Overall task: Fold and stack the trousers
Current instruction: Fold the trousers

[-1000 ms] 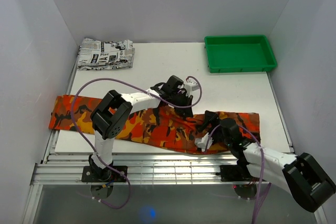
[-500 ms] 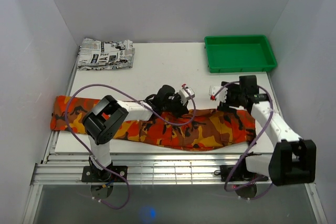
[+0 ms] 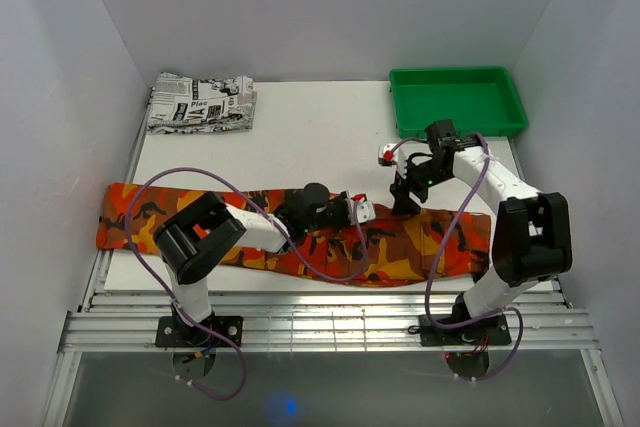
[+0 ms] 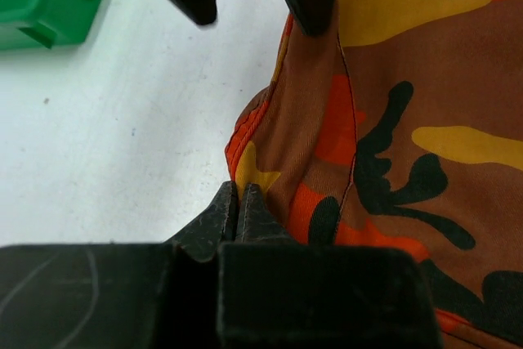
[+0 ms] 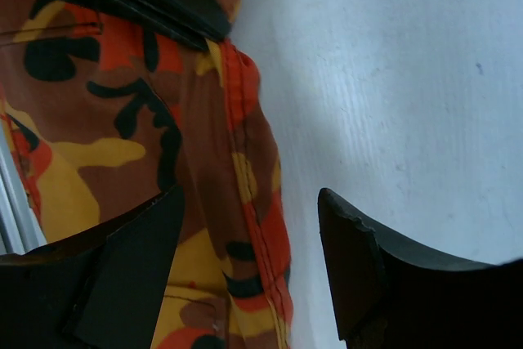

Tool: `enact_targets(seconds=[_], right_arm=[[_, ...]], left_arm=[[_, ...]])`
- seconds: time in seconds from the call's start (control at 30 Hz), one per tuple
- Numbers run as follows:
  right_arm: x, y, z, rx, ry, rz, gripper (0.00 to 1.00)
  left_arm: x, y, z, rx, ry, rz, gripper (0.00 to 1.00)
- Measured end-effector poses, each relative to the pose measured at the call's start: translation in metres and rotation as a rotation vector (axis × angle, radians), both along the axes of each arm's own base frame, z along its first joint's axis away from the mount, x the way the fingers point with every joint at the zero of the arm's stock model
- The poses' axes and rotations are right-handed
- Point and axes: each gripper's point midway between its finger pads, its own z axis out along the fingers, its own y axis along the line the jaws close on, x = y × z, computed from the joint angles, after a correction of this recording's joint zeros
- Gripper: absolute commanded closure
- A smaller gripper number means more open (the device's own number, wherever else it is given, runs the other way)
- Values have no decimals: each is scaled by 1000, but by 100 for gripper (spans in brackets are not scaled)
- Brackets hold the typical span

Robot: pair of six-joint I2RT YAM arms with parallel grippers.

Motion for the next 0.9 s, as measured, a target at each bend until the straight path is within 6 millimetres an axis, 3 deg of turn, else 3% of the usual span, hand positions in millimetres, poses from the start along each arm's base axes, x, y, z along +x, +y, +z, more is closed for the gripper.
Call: enact_targets(seconds=[0.17,0.37,0.43,0.5,0.57,0.6,0.63,0.67,0.8,0.9], right_arm=[[-11,20,-8,23,80,30,30],[0,35,-14,57,145,16,37],[-1,41,-16,68,166,18,47],[-4,47,-18,75,187,24,73],[-7,50,-20,74,211,21,92],[-8,50,-21,73,219,18,92],[-9,50,-21,71,224,13,92],[-9,50,-22,69,226,11,92],[-13,46,-28,60,206,0,92],[-19,41,-30,49,166,-14,92]], left_arm=[[2,-2,8,-9,-96,-8,100],[1,-5,14,-19,-168,-23,100],[0,-6,13,-20,-186,-26,100],[0,-5,13,-19,-194,-26,100],[1,-6,14,-19,-200,-21,76],[1,-5,13,-18,-200,-14,63],[3,-4,14,-19,-198,-3,44],[5,-3,16,-21,-201,13,38],[10,16,37,-40,-146,104,32],[15,43,78,-124,-40,187,31]])
